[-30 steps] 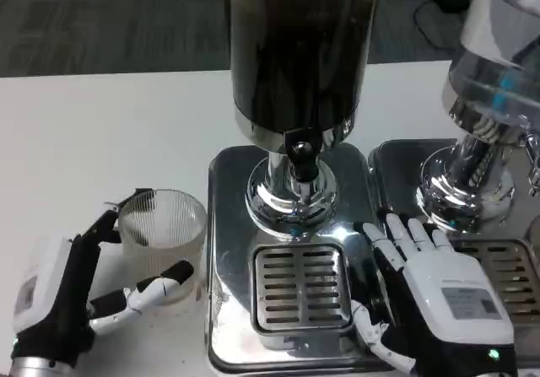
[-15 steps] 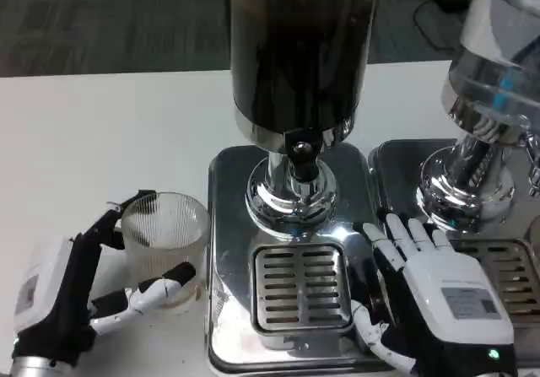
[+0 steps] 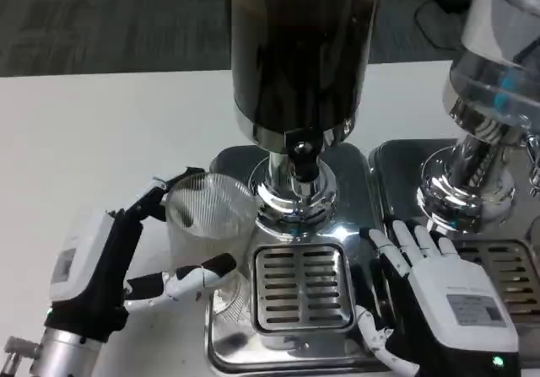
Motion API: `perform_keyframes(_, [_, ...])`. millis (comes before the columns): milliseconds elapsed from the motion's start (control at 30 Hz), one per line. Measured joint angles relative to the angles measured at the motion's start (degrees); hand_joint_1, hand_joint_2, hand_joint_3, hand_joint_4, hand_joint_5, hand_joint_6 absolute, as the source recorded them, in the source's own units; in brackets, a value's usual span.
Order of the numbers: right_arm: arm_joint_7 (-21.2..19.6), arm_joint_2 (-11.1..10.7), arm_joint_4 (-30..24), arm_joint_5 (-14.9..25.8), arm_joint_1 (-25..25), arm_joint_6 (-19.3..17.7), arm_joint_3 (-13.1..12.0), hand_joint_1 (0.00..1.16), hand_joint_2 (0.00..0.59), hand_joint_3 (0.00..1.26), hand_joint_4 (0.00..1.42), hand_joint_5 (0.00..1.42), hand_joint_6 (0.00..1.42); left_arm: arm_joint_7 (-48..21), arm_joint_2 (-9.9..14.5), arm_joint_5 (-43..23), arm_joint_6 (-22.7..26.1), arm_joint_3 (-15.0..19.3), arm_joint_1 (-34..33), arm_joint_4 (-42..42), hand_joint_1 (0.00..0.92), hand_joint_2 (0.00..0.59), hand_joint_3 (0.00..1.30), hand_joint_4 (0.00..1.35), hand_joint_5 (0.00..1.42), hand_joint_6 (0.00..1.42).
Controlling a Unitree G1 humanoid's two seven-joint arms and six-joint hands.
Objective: Grasp the cup under the faucet to collect the drink, then remove the cup.
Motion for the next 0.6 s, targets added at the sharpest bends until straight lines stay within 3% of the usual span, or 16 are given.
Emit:
perform_keyframes(367, [-0.77,1.71,-1.76,-0.22,1.77,1.79,-0.36,0.35,0.515,0.12,0.0,0.0,0.0,-1.66,-1.16,1.33,-2.2,-5.14,-4.99,2.89,0.565,0.19,0.34,0.34,0.61,0.57])
perform_keyframes(600, [-1.12,2.15,-3.93,-0.7,2.9,2.93,-0.54,0.35,0.515,0.12,0.0,0.0,0.0,-0.57,-3.21,3.74,-2.84,-8.67,-9.53,9.86,0.561,0.188,0.34,0.34,0.61,0.57])
